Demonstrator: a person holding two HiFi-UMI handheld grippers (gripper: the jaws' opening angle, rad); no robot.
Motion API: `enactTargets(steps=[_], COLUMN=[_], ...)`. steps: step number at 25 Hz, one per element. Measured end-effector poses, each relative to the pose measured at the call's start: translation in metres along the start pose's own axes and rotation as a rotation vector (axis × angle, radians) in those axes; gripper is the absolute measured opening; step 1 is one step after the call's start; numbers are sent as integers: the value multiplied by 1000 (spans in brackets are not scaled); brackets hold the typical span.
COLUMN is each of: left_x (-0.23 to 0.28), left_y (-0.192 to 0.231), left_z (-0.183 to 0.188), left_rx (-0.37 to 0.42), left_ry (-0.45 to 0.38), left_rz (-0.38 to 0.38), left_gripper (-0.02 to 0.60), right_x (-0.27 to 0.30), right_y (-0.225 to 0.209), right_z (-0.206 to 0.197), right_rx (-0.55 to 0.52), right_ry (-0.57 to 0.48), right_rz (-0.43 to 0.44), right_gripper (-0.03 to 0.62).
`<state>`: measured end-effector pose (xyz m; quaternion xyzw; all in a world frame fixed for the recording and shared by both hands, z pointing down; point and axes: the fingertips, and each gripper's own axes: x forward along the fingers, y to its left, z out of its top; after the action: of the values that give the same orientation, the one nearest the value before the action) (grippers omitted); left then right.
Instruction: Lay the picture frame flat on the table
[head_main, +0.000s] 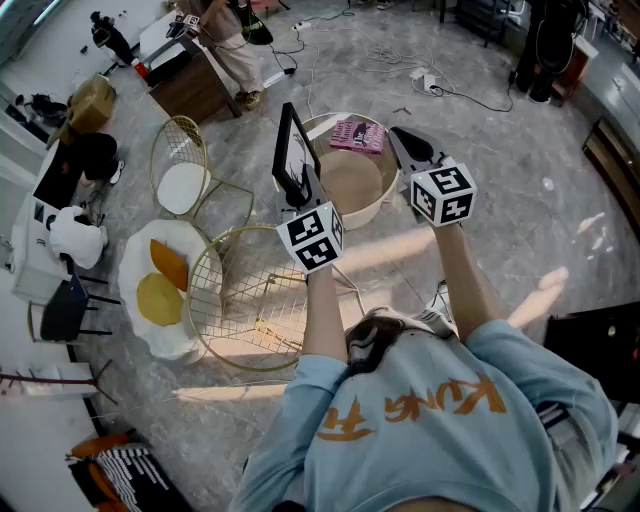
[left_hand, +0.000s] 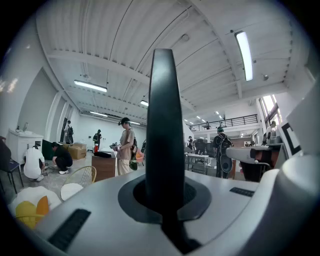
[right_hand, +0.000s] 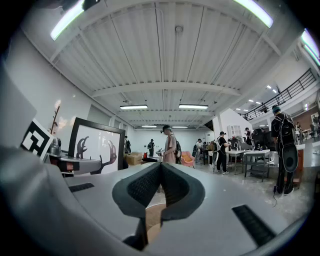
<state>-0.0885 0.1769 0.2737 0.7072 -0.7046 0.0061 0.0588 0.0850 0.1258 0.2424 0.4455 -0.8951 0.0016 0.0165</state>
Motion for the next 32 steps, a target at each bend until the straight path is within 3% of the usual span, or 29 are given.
enactTargets(steps=[5,11,26,32], left_x=[-2,-5,-13,-12], left_y=[3,12,26,34], left_z=[-5,-14,-11,-10], left_rx=[-4,-21,-64,-80], left_ry=[4,8,-3,-14], left_rz=[-11,-15,-18,-5], left_gripper=[26,26,26,26], right_x=[0,0,-6,1], right_y=[11,11,12,19], right_z=[-7,-19,-5,1], right_rx=[-12,-10,-23,-44], right_ry=[11,43,28,23], right_rz=[8,-45,-81,-58], right_gripper=[-3,-3,-2,-3])
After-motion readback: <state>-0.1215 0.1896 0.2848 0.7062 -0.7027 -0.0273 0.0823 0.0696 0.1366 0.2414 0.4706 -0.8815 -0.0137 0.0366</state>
